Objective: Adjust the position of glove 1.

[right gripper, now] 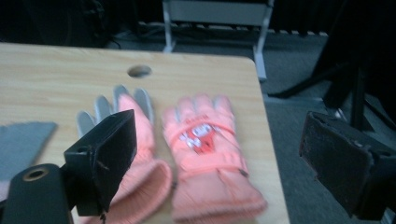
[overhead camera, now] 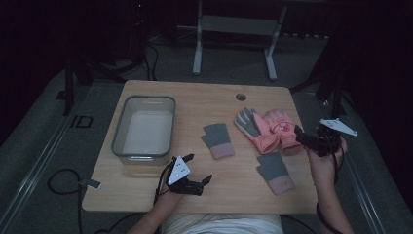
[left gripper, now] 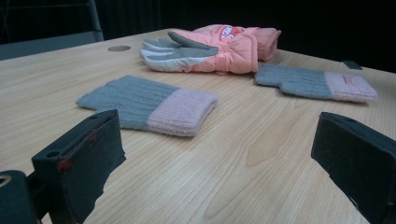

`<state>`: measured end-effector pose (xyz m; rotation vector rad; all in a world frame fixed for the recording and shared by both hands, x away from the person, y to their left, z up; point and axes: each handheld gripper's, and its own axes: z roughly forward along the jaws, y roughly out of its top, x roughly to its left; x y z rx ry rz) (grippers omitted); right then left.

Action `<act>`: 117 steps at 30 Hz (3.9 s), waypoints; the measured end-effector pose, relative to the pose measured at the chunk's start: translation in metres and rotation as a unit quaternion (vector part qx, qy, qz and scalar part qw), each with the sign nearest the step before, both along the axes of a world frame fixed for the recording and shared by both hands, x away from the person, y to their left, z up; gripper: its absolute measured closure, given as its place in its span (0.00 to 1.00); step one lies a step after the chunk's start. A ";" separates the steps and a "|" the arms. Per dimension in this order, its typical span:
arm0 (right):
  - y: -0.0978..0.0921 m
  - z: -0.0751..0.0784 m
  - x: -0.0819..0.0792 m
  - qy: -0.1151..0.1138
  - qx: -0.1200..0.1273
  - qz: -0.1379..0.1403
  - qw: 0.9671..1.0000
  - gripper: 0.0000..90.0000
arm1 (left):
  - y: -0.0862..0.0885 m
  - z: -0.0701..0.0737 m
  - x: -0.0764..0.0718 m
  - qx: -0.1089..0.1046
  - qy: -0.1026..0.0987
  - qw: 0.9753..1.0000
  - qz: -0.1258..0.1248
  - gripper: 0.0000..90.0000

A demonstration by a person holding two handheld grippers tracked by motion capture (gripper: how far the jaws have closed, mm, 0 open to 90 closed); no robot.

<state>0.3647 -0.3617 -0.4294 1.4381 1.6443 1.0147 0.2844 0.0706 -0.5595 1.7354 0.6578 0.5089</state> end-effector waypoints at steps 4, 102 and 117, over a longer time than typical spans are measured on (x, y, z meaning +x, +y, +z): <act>0.010 0.008 0.000 -0.023 -0.002 0.020 1.000 0.13 | 0.000 0.000 0.000 0.001 -0.001 1.000 -0.001 0.02; 0.220 -0.067 0.074 0.130 -0.073 0.277 0.949 0.93 | 0.002 0.000 0.000 -0.002 0.005 1.000 -0.019 0.02; 0.205 -0.026 -0.012 0.085 -0.063 0.195 0.975 0.94 | 0.001 0.000 0.000 -0.002 0.004 1.000 -0.017 0.02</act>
